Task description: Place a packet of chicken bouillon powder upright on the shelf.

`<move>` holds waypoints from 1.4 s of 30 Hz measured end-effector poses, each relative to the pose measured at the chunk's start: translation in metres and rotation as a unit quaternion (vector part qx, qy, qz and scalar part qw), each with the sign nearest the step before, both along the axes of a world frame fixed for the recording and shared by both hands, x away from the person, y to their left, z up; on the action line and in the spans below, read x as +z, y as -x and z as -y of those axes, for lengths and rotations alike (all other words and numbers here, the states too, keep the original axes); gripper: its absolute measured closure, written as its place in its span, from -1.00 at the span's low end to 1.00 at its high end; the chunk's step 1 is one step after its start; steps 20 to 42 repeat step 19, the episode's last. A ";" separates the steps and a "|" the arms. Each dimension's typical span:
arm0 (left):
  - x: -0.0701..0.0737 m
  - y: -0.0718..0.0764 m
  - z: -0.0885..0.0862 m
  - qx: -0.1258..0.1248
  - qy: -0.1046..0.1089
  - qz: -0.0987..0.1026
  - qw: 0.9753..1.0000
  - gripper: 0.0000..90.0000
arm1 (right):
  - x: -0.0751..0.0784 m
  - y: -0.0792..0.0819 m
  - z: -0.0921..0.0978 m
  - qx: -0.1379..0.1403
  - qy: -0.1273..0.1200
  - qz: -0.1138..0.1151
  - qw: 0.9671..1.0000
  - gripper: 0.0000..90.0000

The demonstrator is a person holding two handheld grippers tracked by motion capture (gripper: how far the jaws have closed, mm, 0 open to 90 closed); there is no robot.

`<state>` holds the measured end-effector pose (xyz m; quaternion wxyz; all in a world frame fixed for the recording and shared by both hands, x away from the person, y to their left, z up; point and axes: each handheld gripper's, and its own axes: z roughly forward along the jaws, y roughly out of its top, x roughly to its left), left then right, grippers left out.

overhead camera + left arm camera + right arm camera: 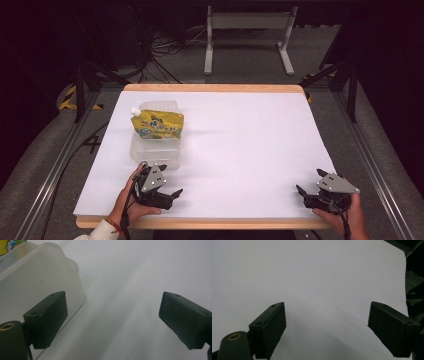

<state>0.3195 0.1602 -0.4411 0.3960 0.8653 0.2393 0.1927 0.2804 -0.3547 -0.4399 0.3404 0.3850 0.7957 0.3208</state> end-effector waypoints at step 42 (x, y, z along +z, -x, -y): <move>0.000 -0.001 0.000 0.002 0.007 -0.007 1.000 -0.78 | 0.003 0.002 -0.001 0.000 -0.003 0.012 1.000 -0.61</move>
